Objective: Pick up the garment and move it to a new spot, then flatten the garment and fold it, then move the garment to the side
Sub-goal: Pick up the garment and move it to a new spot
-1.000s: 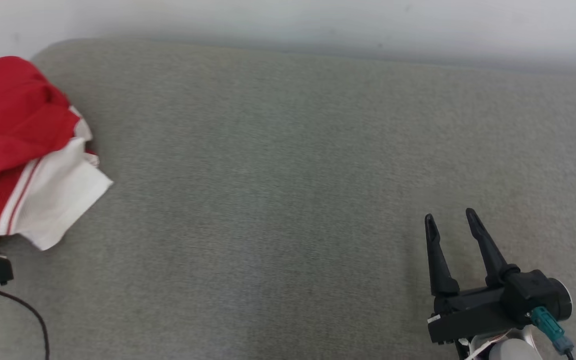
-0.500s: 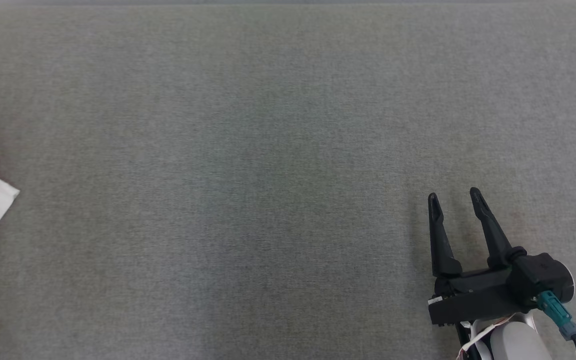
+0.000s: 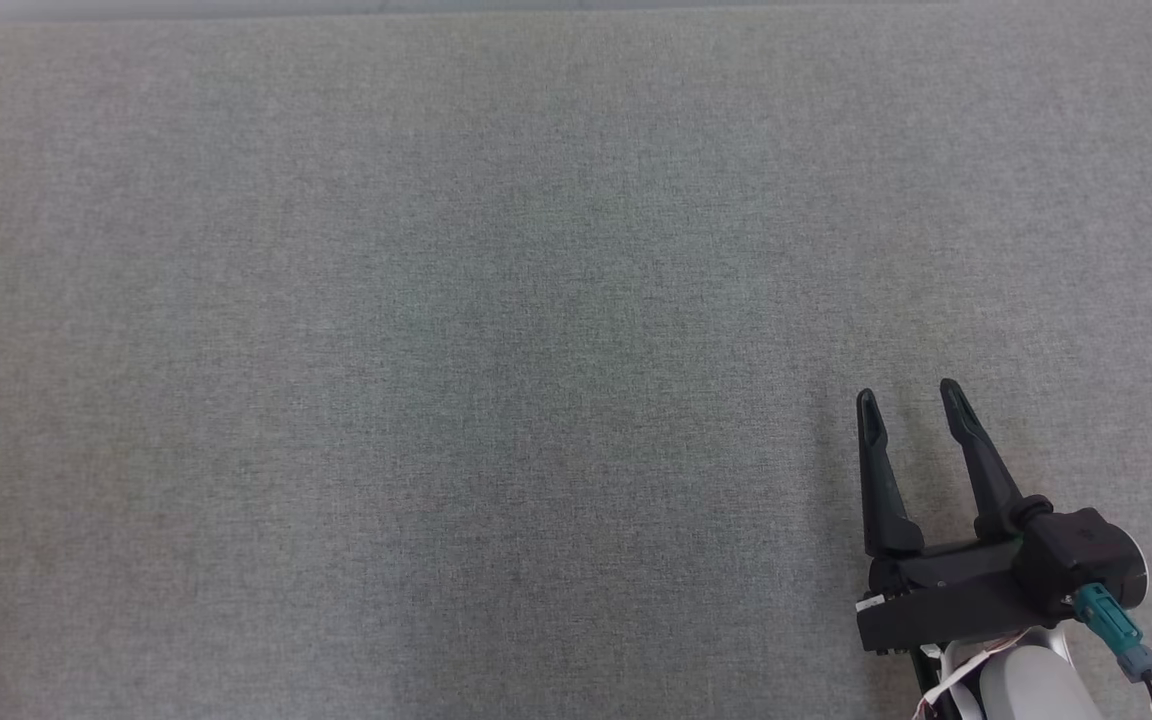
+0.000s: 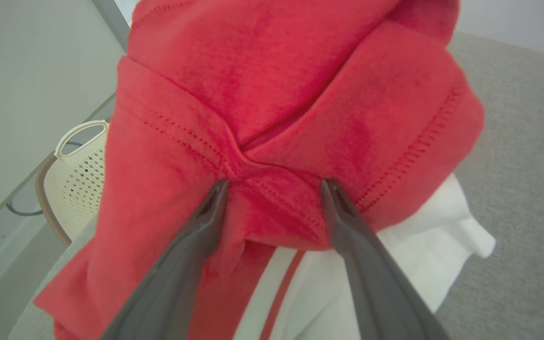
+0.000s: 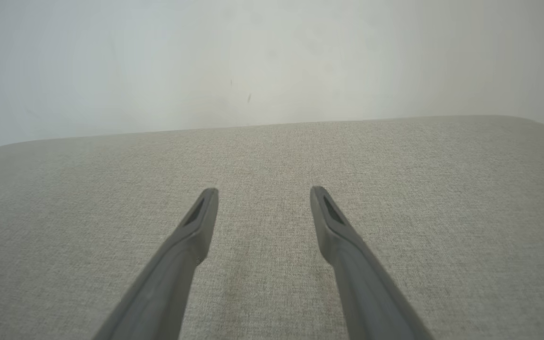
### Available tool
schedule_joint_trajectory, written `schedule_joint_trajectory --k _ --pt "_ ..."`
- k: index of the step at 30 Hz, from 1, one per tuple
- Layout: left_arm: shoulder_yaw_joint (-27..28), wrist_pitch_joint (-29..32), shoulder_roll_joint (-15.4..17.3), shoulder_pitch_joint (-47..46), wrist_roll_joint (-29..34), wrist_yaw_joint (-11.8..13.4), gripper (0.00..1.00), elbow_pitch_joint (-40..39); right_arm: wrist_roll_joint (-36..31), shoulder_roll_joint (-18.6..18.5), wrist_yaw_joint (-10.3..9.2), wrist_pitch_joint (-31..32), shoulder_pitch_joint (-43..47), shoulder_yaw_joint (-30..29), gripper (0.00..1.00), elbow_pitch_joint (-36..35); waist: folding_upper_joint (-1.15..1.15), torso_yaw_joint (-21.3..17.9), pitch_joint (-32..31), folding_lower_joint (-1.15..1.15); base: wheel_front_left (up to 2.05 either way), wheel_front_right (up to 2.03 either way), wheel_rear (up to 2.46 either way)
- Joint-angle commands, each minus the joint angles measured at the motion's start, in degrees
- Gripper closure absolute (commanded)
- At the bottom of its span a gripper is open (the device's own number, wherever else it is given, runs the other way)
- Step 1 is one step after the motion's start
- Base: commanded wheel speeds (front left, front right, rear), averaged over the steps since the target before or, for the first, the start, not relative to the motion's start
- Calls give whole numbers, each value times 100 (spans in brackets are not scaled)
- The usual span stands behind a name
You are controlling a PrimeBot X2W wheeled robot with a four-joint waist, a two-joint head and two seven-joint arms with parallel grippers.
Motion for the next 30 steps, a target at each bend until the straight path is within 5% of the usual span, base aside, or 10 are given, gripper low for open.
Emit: schedule_joint_trajectory --k 1,2,3,17,30 --pt "-17 32 27 -41 13 -6 0 100 -4 -6 19 -5 34 -9 0 -12 -1 20 -30 0 0 0 0" --pt "-32 -1 38 -66 12 -9 0 134 -13 -6 19 -5 46 -16 0 -10 -1 28 -43 0 0 0 0" --pt "-46 -55 54 -86 28 -9 100 147 -21 -7 19 -5 56 -24 0 -6 -1 36 -55 0 0 0 0" --pt "-306 -1165 199 -560 76 -130 100 -438 -16 -7 19 -5 292 -108 0 81 -1 359 -579 0 0 0 0" --pt "-1029 -1144 310 -1374 -67 -185 100 -1938 177 -9 19 -5 495 -44 0 132 -1 254 -942 0 0 0 0"
